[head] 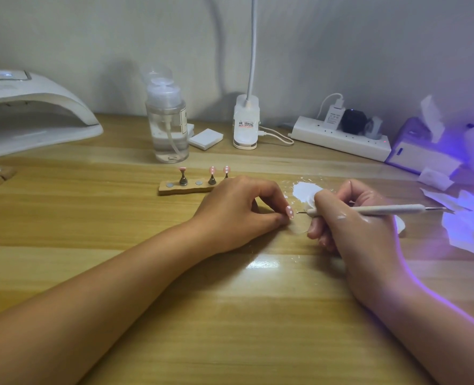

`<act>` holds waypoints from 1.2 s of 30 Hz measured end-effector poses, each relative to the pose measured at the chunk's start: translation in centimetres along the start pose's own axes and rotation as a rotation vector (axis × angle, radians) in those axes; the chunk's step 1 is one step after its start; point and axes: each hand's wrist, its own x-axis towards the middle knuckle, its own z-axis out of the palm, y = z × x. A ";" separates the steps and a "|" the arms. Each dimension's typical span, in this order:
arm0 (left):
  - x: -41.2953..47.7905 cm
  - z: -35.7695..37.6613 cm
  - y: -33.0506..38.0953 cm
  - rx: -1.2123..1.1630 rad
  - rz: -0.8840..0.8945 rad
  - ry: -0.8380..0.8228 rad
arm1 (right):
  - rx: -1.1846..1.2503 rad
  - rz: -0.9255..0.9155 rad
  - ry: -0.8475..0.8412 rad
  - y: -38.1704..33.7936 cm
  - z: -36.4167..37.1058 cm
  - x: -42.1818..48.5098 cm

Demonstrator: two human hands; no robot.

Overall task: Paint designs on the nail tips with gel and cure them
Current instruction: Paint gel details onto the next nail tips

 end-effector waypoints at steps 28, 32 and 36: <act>-1.0 -0.1 1.3 0.065 0.010 0.241 | 0.089 -0.020 0.301 1.6 -2.1 3.0; -0.9 -2.4 1.9 -0.013 -0.026 0.380 | 0.106 -0.023 0.307 1.5 -2.1 3.0; -0.5 -8.1 1.3 -0.191 -0.114 0.522 | 0.110 -0.026 0.307 1.8 -2.2 3.2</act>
